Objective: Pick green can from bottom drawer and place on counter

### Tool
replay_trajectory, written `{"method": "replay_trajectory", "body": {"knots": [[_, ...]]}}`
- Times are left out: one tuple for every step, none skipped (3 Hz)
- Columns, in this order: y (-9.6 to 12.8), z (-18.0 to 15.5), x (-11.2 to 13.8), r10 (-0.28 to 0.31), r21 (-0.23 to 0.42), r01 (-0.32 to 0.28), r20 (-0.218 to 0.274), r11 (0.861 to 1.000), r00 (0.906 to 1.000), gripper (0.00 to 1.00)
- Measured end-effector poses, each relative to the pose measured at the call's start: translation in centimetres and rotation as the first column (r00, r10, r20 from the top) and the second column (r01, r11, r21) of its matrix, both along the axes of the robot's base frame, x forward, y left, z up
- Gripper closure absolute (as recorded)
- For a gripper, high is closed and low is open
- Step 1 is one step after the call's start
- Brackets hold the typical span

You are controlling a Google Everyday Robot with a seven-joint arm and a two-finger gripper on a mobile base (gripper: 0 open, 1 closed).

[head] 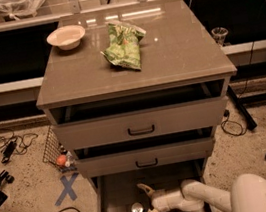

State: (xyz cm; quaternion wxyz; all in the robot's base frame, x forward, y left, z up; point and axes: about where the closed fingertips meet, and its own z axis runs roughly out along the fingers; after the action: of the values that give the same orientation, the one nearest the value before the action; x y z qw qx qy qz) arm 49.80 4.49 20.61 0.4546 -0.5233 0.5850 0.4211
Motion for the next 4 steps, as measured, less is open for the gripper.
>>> {"method": "replay_trajectory", "body": {"knots": [[1.6, -1.7, -0.2, 0.048, -0.006, -0.048, -0.019, 0.999, 0.9987, 0.00], [2.6, -2.6, -0.7, 0.070, -0.003, -0.070, -0.034, 0.998, 0.9970, 0.18], [3.0, -2.4, -0.9, 0.048, 0.022, -0.046, -0.057, 0.999, 0.9973, 0.41], [2.7, -1.0, -0.6, -0.016, 0.057, 0.021, -0.088, 0.998, 0.9960, 0.64]]}}
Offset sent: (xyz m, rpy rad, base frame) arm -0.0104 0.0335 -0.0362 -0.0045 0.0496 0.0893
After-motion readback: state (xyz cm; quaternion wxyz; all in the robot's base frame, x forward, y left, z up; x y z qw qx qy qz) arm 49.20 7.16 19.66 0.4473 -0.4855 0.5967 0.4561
